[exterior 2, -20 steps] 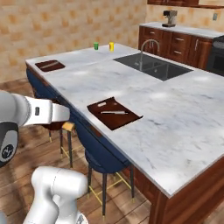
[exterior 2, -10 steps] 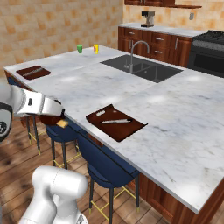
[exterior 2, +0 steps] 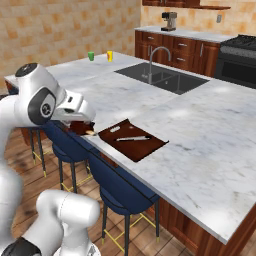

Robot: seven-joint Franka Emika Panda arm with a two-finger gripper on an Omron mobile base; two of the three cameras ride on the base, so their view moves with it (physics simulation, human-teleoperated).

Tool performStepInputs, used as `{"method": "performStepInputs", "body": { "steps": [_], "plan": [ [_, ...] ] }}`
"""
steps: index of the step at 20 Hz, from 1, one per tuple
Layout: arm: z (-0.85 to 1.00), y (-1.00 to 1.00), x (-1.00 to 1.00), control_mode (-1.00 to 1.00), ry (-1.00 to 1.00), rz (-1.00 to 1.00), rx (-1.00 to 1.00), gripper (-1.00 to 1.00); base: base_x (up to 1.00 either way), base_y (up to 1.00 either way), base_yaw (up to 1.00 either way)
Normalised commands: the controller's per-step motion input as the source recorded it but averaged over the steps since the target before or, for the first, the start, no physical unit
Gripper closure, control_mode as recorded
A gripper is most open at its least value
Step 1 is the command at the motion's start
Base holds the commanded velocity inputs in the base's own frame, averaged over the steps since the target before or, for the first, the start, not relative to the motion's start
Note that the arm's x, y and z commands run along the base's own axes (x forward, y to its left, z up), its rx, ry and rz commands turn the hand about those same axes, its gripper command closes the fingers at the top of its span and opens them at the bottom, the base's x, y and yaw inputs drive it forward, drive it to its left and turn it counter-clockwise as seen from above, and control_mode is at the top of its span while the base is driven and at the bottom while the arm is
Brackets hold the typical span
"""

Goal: Gather the potato and garlic from the fridge and place them on a tray on the dining counter. Then gather the steak and chicken drumstick from the fridge and place them on the other tray.

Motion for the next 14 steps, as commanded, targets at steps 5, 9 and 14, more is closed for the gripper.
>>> {"method": "performStepInputs", "body": {
  "steps": [5, 9, 14],
  "plan": [
    [-0.3, -0.2, 1.0, -1.0, 0.29, -0.02, 0.09, 1.0, 0.0, 0.0, 0.0],
    [-0.51, -0.09, 1.0, -1.0, 0.19, -0.04, 0.07, 1.0, 0.0, 0.0, 0.0],
    [-0.68, -0.27, 1.0, -1.0, 0.14, -0.03, 0.03, 1.0, 0.0, 0.0, 0.0]
  ]
}}
